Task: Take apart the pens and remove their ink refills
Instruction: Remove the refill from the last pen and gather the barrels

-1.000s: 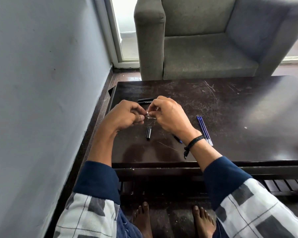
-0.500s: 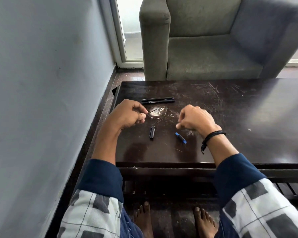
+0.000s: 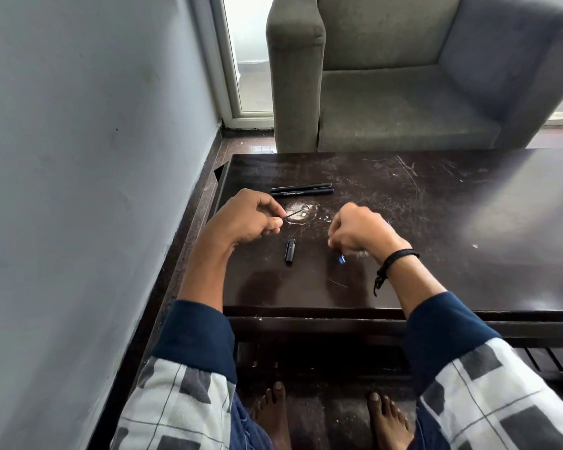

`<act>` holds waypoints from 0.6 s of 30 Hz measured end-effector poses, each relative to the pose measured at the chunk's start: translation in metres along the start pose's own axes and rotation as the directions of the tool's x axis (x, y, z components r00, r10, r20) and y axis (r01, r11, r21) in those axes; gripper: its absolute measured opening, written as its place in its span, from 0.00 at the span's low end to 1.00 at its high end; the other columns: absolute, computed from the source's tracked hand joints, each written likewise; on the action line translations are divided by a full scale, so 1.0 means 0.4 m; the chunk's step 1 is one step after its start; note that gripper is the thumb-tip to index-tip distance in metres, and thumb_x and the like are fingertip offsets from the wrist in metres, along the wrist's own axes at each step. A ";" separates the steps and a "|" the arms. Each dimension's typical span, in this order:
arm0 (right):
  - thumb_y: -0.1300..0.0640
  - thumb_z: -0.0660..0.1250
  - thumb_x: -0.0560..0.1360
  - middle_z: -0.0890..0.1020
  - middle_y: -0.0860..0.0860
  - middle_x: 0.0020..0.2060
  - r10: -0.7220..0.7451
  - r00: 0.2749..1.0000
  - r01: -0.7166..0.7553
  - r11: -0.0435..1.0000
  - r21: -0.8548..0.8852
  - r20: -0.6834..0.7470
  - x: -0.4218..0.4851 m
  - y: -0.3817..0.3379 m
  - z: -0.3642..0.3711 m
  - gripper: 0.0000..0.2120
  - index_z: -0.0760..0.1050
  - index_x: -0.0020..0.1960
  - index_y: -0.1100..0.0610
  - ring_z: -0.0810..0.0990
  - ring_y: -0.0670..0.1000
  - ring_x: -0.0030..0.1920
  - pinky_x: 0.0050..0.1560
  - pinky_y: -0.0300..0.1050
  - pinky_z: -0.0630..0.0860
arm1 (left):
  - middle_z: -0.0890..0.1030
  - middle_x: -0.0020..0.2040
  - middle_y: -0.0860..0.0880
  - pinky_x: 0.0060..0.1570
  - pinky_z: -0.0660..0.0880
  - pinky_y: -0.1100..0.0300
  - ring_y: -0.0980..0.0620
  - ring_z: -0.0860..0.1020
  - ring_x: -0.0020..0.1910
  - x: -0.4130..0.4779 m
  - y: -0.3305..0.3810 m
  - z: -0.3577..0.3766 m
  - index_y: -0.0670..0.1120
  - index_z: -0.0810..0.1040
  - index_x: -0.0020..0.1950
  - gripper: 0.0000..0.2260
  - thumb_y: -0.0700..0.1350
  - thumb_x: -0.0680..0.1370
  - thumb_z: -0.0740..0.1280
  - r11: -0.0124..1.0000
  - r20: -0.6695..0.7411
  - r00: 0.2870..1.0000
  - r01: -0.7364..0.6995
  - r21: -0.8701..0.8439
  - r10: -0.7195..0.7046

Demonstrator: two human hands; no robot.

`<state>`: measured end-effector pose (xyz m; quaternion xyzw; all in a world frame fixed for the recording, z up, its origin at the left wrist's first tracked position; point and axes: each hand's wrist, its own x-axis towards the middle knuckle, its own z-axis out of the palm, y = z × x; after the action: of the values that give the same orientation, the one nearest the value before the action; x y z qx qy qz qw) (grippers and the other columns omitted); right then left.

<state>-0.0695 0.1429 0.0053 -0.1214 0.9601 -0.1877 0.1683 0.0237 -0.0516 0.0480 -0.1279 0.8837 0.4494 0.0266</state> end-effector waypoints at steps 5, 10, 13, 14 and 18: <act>0.66 0.72 0.77 0.85 0.60 0.38 0.030 0.997 0.047 0.545 0.837 -0.076 -0.013 -0.007 -0.049 0.02 0.82 0.46 0.65 0.85 0.52 0.35 0.39 0.42 0.83 | 0.86 0.43 0.42 0.46 0.79 0.57 0.51 0.81 0.42 -0.002 0.001 -0.002 0.44 0.84 0.51 0.06 0.35 0.78 0.70 1.000 0.024 1.000 0.003 -0.012 -0.003; 0.68 0.70 0.78 0.85 0.60 0.41 0.062 0.998 -0.019 0.185 0.982 0.007 -0.013 -0.015 -0.051 0.02 0.80 0.48 0.67 0.85 0.52 0.39 0.45 0.41 0.84 | 0.86 0.44 0.41 0.44 0.78 0.59 0.50 0.81 0.42 -0.002 0.004 0.001 0.43 0.84 0.52 0.06 0.35 0.78 0.70 1.000 0.023 1.000 -0.001 -0.007 0.001; 0.68 0.69 0.78 0.85 0.59 0.39 0.059 0.998 -0.035 0.107 0.994 0.029 -0.016 -0.022 -0.051 0.03 0.80 0.45 0.66 0.85 0.52 0.38 0.44 0.40 0.84 | 0.86 0.44 0.41 0.44 0.78 0.59 0.51 0.81 0.41 -0.001 0.003 0.002 0.43 0.84 0.51 0.05 0.35 0.78 0.70 1.000 0.021 1.000 0.002 -0.005 -0.002; 0.69 0.69 0.78 0.85 0.59 0.38 0.056 0.998 -0.039 0.100 0.994 0.034 -0.016 -0.023 -0.048 0.03 0.80 0.46 0.66 0.85 0.52 0.37 0.43 0.40 0.84 | 0.86 0.44 0.41 0.44 0.78 0.59 0.51 0.81 0.42 -0.001 0.003 0.002 0.43 0.84 0.52 0.06 0.35 0.78 0.70 1.000 0.021 1.000 0.004 -0.005 -0.003; 0.69 0.69 0.77 0.85 0.58 0.34 0.040 0.998 -0.057 0.103 0.993 0.053 -0.017 -0.030 -0.041 0.02 0.80 0.46 0.66 0.86 0.51 0.35 0.41 0.39 0.84 | 0.86 0.45 0.40 0.44 0.78 0.59 0.49 0.82 0.43 -0.002 0.008 0.006 0.42 0.84 0.53 0.06 0.35 0.79 0.70 1.000 0.019 1.000 0.001 -0.001 -0.001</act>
<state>-0.0673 0.1392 0.0263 0.0527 0.5902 -0.7754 0.2184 0.0237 -0.0478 0.0494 -0.1241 0.8831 0.4511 0.0350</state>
